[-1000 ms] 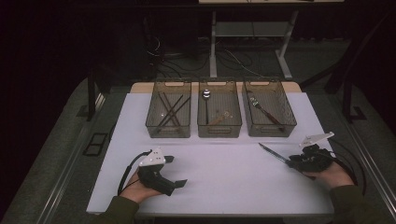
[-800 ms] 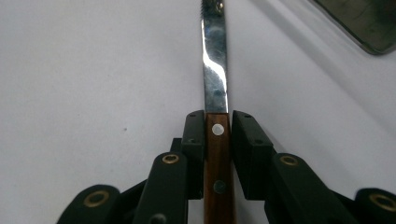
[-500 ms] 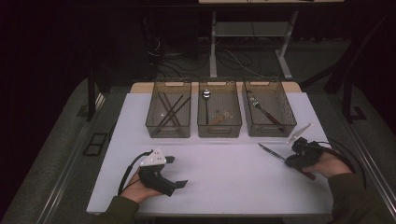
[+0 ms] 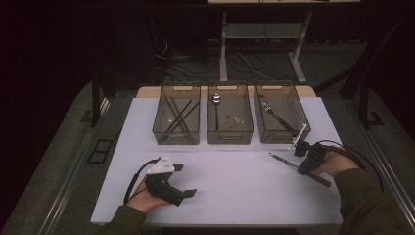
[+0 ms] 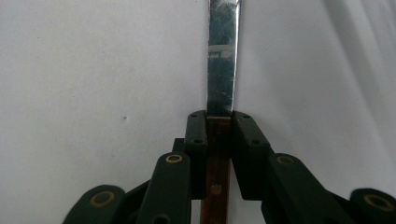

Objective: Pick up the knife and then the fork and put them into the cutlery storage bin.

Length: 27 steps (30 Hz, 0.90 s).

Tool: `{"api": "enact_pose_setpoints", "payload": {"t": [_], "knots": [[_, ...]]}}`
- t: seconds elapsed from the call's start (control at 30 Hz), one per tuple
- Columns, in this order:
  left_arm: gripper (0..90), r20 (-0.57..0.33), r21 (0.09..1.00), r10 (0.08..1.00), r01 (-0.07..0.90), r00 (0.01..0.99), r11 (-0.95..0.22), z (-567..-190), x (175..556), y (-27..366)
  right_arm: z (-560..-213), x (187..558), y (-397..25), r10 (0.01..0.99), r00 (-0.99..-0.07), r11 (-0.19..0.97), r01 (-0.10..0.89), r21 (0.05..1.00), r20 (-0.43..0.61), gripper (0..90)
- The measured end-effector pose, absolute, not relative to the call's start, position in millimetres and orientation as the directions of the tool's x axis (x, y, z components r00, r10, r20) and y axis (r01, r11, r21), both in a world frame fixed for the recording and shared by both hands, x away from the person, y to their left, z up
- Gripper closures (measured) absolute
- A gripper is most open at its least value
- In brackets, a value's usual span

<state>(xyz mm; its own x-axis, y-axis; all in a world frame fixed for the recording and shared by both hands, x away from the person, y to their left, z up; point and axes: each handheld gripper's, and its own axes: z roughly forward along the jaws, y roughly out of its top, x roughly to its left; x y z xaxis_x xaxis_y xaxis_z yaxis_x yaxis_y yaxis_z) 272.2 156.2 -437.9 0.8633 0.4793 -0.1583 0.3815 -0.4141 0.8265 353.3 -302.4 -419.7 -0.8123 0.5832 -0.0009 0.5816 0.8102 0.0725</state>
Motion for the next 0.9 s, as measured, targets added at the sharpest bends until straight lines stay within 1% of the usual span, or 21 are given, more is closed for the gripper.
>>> {"api": "enact_pose_setpoints", "payload": {"t": [0.17,0.3,0.43,0.5,0.6,0.7,0.9], "knots": [[0.0,-0.156,0.828,0.478,0.378,0.864,-0.415,-437.5,271.9,156.3,-417.8,351.2,-307.6,0.589,-0.808,0.801,0.582,0.136,-0.01,76.8],[0.0,-0.157,0.827,0.478,0.38,0.864,-0.415,-437.8,271.9,156.0,-412.0,348.7,-313.2,0.61,-0.792,0.77,0.597,0.227,0.014,76.8],[0.0,-0.157,0.827,0.48,0.38,0.863,-0.414,-437.6,271.9,156.3,-405.6,345.3,-320.7,0.63,-0.775,0.711,0.602,0.363,0.05,76.8],[0.0,-0.156,0.828,0.479,0.379,0.864,-0.414,-437.6,272.0,156.3,-404.1,343.6,-323.8,0.625,-0.778,0.69,0.591,0.417,0.068,76.8],[0.0,-0.156,0.828,0.481,0.379,0.863,-0.412,-437.4,271.8,156.7,-402.2,341.5,-328.2,0.639,-0.766,0.653,0.59,0.475,0.072,76.8],[0.0,-0.153,0.828,0.483,0.379,0.862,-0.413,-437.2,272.4,157.7,-401.9,339.9,-334.2,0.649,-0.754,0.593,0.588,0.549,0.107,76.8],[0.0,-0.154,0.829,0.485,0.379,0.861,-0.411,-437.3,272.5,157.9,-402.1,336.4,-341.1,0.666,-0.735,0.509,0.573,0.642,0.127,76.8]]}}
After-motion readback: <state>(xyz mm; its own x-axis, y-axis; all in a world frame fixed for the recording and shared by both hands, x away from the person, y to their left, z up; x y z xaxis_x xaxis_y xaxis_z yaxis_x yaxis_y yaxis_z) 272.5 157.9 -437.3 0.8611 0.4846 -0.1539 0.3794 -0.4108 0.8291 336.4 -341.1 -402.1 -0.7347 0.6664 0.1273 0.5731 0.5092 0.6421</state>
